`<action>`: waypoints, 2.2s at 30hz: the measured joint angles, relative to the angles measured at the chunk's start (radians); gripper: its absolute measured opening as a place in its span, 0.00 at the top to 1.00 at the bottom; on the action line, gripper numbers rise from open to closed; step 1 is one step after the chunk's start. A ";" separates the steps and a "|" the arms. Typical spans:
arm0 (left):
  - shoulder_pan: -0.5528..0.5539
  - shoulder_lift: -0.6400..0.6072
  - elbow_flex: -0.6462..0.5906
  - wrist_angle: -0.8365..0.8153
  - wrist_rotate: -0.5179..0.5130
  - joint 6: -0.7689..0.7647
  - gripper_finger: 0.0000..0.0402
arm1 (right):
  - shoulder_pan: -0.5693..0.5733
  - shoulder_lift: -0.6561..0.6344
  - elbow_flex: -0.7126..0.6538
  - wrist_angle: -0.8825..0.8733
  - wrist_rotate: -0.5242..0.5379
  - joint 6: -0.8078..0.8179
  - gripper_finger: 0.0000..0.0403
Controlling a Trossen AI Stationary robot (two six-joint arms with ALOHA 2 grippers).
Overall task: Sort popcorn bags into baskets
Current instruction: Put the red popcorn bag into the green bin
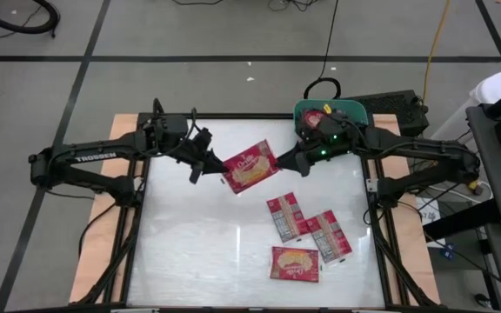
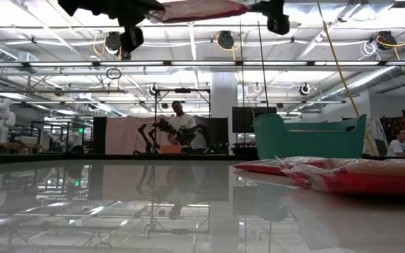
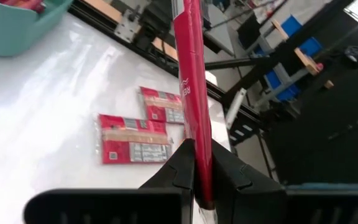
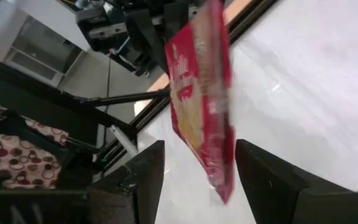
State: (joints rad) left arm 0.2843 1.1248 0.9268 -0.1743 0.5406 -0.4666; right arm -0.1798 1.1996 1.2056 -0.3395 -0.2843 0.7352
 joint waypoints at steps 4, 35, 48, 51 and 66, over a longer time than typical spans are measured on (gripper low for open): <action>-0.010 0.000 0.000 0.006 -0.019 -0.007 0.94 | 0.020 0.014 -0.028 0.079 0.047 -0.018 0.56; -0.026 0.000 0.000 0.066 -0.226 -0.101 0.73 | -0.017 -0.010 -0.089 0.170 0.045 -0.041 1.00; 0.071 0.001 0.000 0.076 -0.343 -0.174 0.40 | -0.143 -0.113 -0.089 0.029 0.051 -0.041 1.00; 0.094 0.001 0.000 0.076 -0.342 -0.153 0.42 | -0.186 -0.138 -0.089 0.006 0.051 -0.040 1.00; 0.150 0.013 0.000 0.078 -0.340 -0.112 0.43 | -0.404 -0.224 -0.089 0.122 0.184 -0.012 1.00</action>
State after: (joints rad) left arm 0.4339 1.1374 0.9272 -0.0968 0.2001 -0.5785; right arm -0.5835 0.9761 1.1168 -0.2176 -0.0999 0.7231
